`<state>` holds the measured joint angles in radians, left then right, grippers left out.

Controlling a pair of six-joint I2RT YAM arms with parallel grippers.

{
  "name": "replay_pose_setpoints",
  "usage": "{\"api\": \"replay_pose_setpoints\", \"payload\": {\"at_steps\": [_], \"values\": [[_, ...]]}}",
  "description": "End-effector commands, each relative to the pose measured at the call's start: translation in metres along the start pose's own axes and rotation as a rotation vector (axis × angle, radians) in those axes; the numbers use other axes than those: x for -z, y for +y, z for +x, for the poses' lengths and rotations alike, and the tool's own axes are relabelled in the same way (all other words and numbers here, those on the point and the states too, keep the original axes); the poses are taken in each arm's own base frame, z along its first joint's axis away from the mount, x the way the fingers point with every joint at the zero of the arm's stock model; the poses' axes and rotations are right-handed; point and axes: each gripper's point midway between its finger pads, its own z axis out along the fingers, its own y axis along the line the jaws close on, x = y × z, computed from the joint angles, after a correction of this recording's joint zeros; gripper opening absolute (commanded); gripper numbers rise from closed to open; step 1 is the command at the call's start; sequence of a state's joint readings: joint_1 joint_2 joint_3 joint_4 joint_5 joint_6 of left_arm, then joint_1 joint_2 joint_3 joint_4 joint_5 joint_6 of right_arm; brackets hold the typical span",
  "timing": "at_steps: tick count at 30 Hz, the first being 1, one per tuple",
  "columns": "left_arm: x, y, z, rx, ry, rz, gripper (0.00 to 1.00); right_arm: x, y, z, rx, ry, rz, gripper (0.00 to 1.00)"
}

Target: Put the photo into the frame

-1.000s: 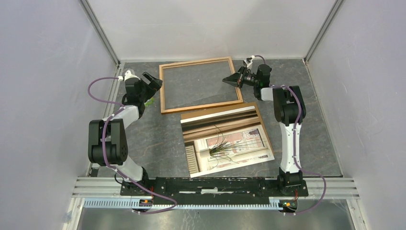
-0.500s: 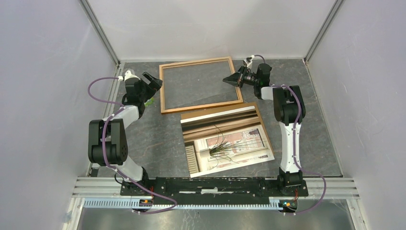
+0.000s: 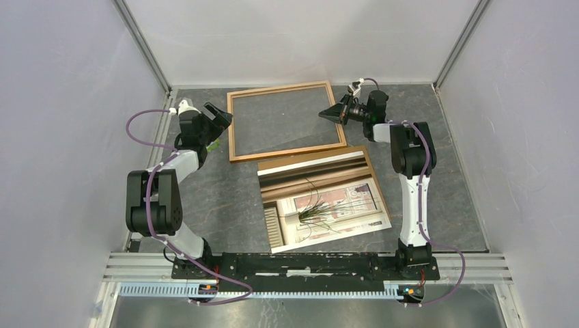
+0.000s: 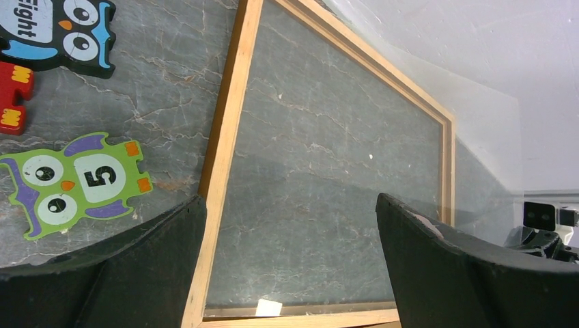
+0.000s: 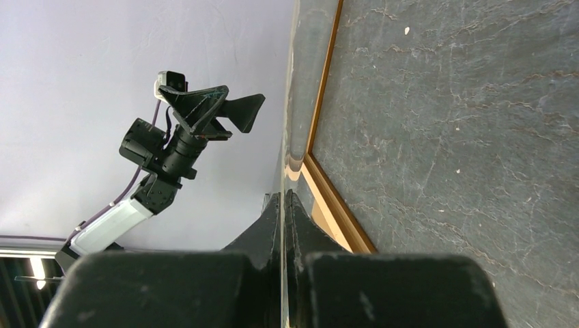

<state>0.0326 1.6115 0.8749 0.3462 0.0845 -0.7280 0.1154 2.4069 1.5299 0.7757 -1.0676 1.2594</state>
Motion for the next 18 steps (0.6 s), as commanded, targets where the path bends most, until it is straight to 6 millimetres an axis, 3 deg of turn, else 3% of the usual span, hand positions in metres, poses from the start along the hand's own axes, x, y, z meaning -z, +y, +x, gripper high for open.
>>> {"api": "replay_pose_setpoints", "payload": {"at_steps": [1,18], "values": [[-0.0047,-0.0183,-0.0176,-0.037,-0.047,0.053,1.00,-0.0006,0.0077,-0.0063,0.062,0.013,-0.031,0.00],[-0.0052,-0.0184,-0.0173,-0.037,-0.046,0.053,1.00,0.0045,0.0042,-0.0082,0.068,0.006,-0.015,0.00]]}}
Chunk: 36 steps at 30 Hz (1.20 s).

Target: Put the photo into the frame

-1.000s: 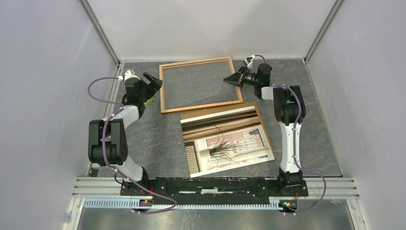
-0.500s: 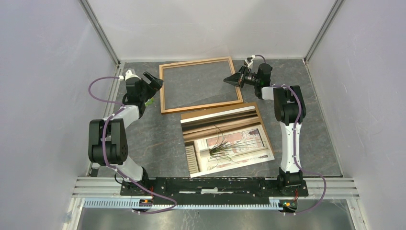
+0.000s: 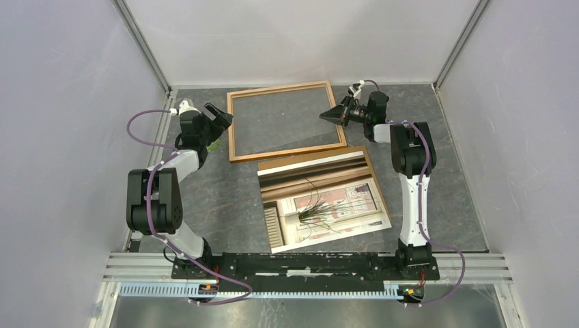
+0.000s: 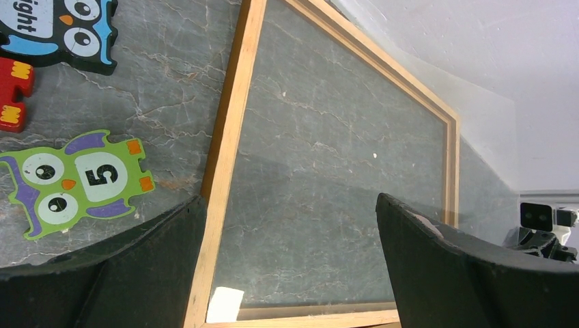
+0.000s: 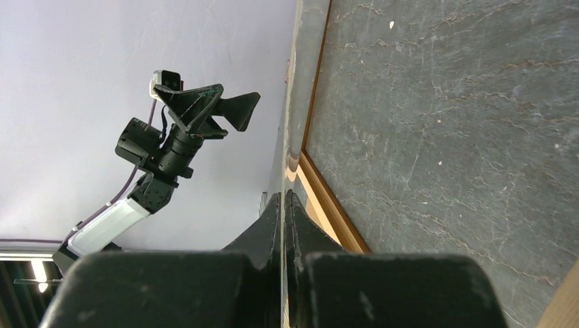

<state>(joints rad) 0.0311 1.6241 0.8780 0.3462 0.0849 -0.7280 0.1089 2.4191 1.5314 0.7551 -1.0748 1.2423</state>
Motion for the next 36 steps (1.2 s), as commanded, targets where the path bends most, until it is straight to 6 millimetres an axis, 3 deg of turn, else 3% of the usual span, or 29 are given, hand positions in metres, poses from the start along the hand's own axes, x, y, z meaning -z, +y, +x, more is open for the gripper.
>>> {"api": "replay_pose_setpoints", "payload": {"at_steps": [1,17,27,36], "values": [[-0.002,-0.021,-0.020,-0.038,-0.055,0.059,1.00,0.003,0.013,-0.010,0.078,-0.003,-0.027,0.00],[-0.005,-0.019,-0.017,-0.035,-0.043,0.056,1.00,0.004,0.007,-0.005,0.062,-0.003,-0.017,0.00],[-0.039,0.000,0.014,0.000,0.068,0.027,1.00,0.004,0.009,-0.001,0.048,-0.005,-0.052,0.00],[-0.065,0.011,0.041,0.078,0.149,0.023,1.00,0.001,0.011,0.005,0.059,-0.006,-0.054,0.23]]}}
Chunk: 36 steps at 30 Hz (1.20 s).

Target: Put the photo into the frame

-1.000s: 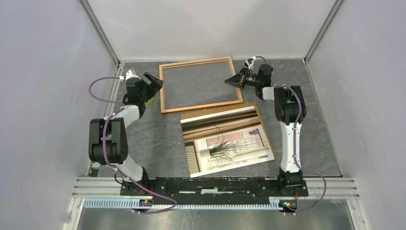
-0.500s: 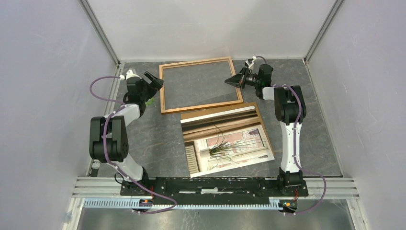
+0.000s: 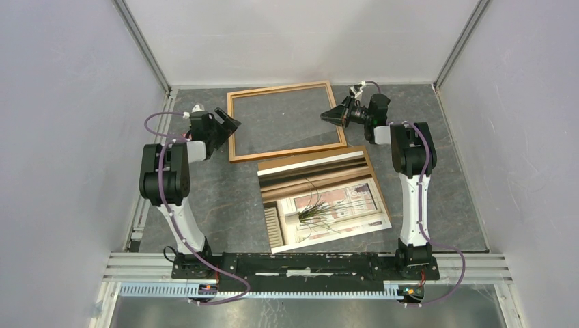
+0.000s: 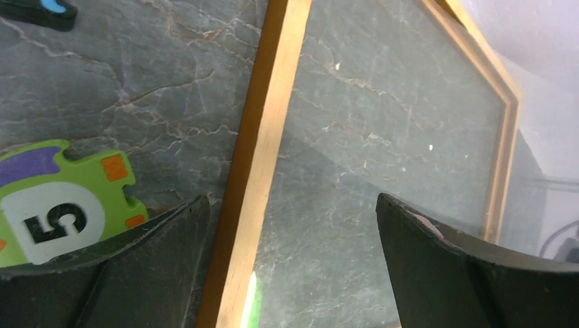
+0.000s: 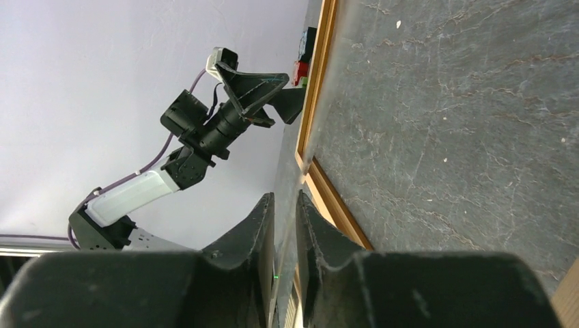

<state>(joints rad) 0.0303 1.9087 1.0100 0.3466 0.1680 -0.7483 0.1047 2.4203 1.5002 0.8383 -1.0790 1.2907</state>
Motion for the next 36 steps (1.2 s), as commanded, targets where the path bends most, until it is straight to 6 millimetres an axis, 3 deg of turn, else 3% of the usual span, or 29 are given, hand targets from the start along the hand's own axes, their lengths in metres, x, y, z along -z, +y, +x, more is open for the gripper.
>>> {"api": "replay_pose_setpoints", "payload": {"at_steps": [1,8,13,18,24,27,36], "values": [[-0.008,-0.020,-0.009,0.040,-0.014,0.070,1.00,-0.003,0.008,0.003,0.065,0.004,-0.030,0.24],[-0.010,-0.022,-0.007,0.058,-0.003,0.093,1.00,-0.010,0.009,0.006,0.086,0.001,-0.034,0.30],[-0.008,-0.025,-0.006,0.074,-0.006,0.109,1.00,-0.024,0.009,0.011,0.152,-0.068,0.022,0.40],[-0.008,-0.025,-0.005,0.089,-0.010,0.118,1.00,-0.021,0.016,0.012,0.193,-0.219,0.095,0.55],[-0.007,-0.026,-0.004,0.103,-0.011,0.130,1.00,-0.002,0.010,0.015,0.241,-0.329,0.256,0.69],[-0.008,-0.026,-0.003,0.106,-0.010,0.132,1.00,0.010,0.011,0.017,0.258,-0.367,0.298,0.87],[-0.008,-0.026,-0.003,0.093,-0.005,0.129,1.00,0.031,0.008,0.024,0.263,-0.357,0.339,0.94]]}}
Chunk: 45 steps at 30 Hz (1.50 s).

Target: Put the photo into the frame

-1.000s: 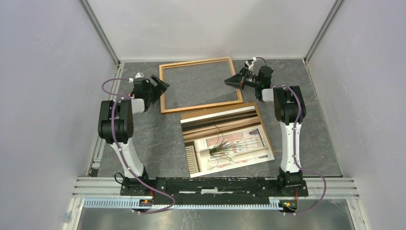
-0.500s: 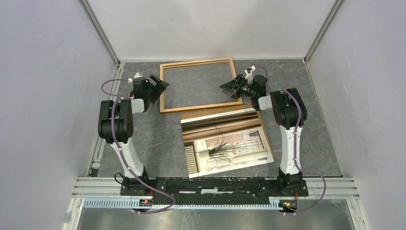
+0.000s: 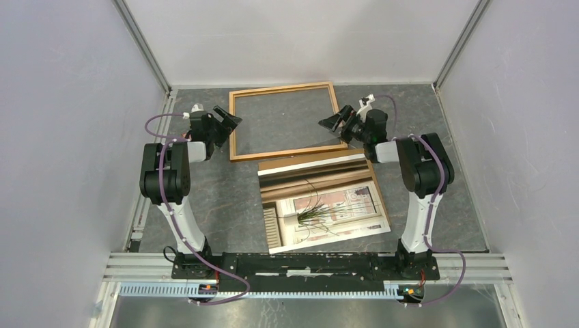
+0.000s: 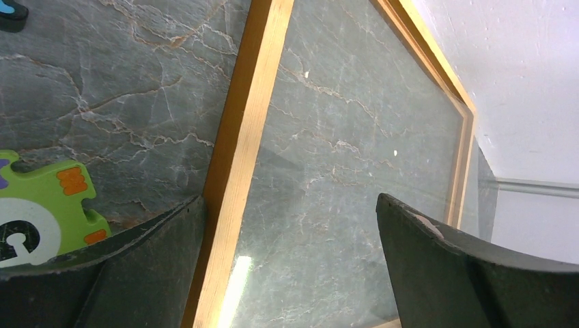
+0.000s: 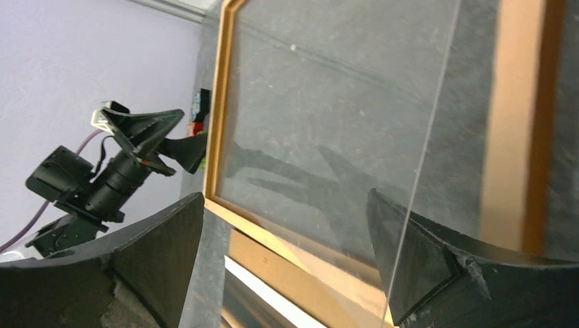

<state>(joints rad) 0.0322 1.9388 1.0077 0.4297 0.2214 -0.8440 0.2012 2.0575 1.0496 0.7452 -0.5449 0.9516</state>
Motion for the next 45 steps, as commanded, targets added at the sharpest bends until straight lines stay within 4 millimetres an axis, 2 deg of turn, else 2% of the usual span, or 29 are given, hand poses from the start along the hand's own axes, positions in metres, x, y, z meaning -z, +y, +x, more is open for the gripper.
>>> {"api": "replay_pose_setpoints", "payload": {"at_steps": [1,5,10,18,22,27,32,43,45], "values": [[-0.003,-0.013,-0.002,0.009,-0.004,0.056,1.00,0.016,0.009,-0.008,0.028,-0.060,-0.002,0.94],[-0.005,-0.011,0.001,0.028,0.002,0.058,1.00,0.011,0.025,-0.005,-0.007,-0.143,-0.066,0.89],[-0.004,-0.011,0.003,0.044,0.005,0.064,1.00,0.005,0.041,0.005,-0.052,-0.205,-0.106,0.74],[-0.005,-0.014,0.007,0.065,0.012,0.089,1.00,-0.005,0.036,0.031,-0.105,-0.275,-0.011,0.61],[-0.004,-0.013,0.006,0.065,0.007,0.087,1.00,-0.009,0.028,0.040,-0.108,-0.309,0.068,0.58],[-0.005,-0.014,0.008,0.070,0.012,0.094,1.00,-0.025,0.020,0.043,-0.141,-0.323,0.102,0.46],[-0.004,-0.015,0.006,0.070,0.008,0.098,1.00,-0.038,0.028,0.049,-0.220,-0.299,0.036,0.27],[-0.003,-0.015,0.006,0.069,0.005,0.098,1.00,-0.029,0.065,0.045,-0.298,-0.263,-0.129,0.00],[-0.003,-0.014,0.006,0.070,0.006,0.097,1.00,-0.027,0.068,0.044,-0.307,-0.256,-0.144,0.00]]}}
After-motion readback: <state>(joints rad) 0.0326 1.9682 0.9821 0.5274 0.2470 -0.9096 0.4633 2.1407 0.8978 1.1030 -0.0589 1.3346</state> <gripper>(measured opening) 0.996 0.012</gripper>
